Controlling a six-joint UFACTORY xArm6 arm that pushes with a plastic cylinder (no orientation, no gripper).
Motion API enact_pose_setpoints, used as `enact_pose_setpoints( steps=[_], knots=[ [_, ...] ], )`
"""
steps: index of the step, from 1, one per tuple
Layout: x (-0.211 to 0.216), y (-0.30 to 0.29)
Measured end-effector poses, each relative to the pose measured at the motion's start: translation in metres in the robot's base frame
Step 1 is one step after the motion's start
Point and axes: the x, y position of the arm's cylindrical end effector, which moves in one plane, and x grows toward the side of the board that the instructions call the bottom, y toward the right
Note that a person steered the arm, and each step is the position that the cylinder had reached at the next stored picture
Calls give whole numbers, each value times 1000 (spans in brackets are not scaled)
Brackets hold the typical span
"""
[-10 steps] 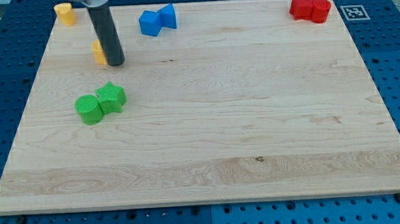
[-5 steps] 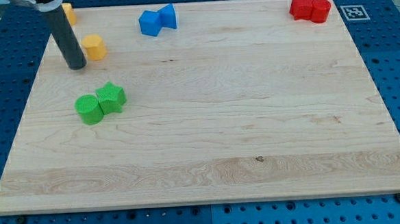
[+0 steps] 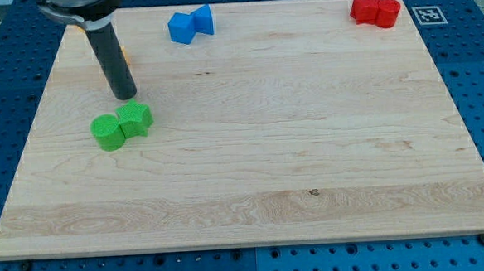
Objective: Place the yellow hexagon diagonally to yellow heart
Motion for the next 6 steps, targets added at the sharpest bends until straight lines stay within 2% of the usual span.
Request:
enact_pose_setpoints(
  steps=[4,5,6],
  knots=[
    [-113,-4],
    [-133,-12],
    [-120,-14]
  ],
)
